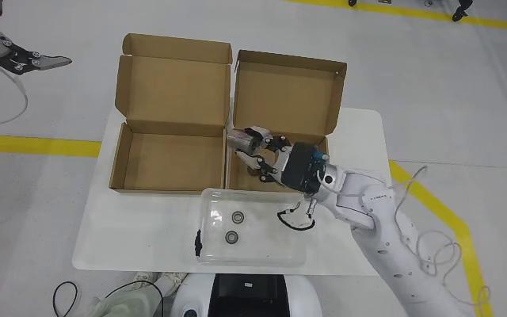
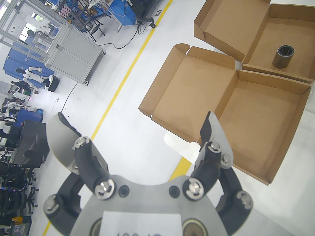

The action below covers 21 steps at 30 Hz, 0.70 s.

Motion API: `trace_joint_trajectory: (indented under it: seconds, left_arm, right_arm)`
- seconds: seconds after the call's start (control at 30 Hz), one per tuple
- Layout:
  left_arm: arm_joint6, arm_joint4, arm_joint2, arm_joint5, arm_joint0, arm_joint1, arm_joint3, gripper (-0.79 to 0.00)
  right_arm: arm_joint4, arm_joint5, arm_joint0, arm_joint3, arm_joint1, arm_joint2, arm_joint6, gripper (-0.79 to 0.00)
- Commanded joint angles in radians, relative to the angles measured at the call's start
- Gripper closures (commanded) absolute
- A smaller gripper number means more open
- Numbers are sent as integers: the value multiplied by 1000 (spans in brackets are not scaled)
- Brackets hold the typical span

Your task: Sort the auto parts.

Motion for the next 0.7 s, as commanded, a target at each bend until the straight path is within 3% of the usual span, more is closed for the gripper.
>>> trace_joint_trajectory:
  seconds: [0.0, 0.3, 0.67]
  left_arm:
    - [0, 0, 0, 0, 0, 0, 0, -785]
    - [0, 0, 0, 0, 0, 0, 0, -785]
    - [0, 0, 0, 0, 0, 0, 0, -785]
  right_arm:
    - [1, 3, -19, 5, 3, 14, -5, 0]
    - [1, 29, -87, 52, 13, 64, 8, 0]
    - [17, 83, -88, 133, 10, 61, 80, 0]
